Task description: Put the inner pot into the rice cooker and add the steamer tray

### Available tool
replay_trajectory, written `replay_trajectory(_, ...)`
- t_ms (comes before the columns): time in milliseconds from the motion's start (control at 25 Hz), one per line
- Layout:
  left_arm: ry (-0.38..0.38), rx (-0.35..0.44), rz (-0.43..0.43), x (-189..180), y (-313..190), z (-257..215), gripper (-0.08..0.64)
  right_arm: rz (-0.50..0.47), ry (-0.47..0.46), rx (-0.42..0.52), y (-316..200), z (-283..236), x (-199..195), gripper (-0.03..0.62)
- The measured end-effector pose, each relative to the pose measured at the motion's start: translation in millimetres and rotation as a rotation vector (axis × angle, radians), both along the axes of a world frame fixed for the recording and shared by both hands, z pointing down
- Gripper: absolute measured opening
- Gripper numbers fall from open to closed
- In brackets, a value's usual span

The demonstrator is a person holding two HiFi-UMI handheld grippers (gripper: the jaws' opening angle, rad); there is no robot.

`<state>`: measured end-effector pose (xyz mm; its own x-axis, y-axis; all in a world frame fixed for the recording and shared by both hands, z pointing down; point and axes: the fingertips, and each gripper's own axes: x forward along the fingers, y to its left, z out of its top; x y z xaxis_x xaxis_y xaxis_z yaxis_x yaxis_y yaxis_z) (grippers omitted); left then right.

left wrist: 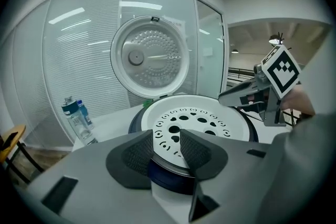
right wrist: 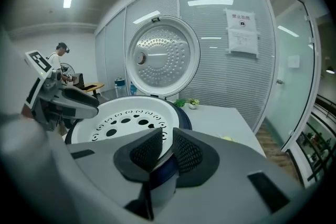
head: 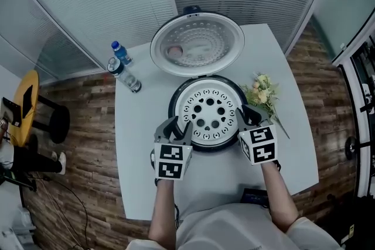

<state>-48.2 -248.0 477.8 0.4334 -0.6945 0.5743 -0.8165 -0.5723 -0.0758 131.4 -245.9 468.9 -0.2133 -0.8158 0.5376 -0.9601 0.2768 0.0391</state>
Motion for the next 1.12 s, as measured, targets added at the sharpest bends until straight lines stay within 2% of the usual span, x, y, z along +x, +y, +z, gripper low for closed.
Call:
replay_trajectory(240, -0.008, 0.012, -0.004, 0, 3, 0, 0.149, -0.001, -0.004, 0.004, 4, 1, 1, 0.072)
replay_trajectory(360, -0.045, 0.073, -0.03, -10, 3, -8, 0.147, -0.012, -0.007, 0.004, 7, 0, 2, 0.072)
replay_trajectory(440, -0.035, 0.1, -0.043, -14, 6, -15, 0.146, -0.016, -0.018, 0.024, 13, -7, 3, 0.069)
replay_trajectory(560, 0.014, 0.114, -0.059, -18, 12, -27, 0.135, -0.015, -0.081, 0.064, 21, -22, 2, 0.064)
replay_trajectory(680, 0.063, 0.116, -0.061, -17, 23, -39, 0.132, -0.025, -0.189, 0.066, 37, -32, -3, 0.057)
replay_trajectory(800, 0.131, 0.107, -0.034, -4, 43, -48, 0.099, -0.042, -0.322, 0.04, 60, -37, -3, 0.029)
replay_trajectory(880, 0.177, 0.117, 0.0, 6, 58, -54, 0.08, -0.037, -0.378, 0.056, 73, -43, 1, 0.025)
replay_trajectory(1000, 0.249, 0.13, 0.036, 17, 79, -64, 0.046, -0.048, -0.423, 0.091, 94, -54, 2, 0.021)
replay_trajectory(1120, 0.306, 0.126, 0.043, 25, 93, -70, 0.022, -0.055, -0.393, 0.101, 115, -58, 7, 0.02)
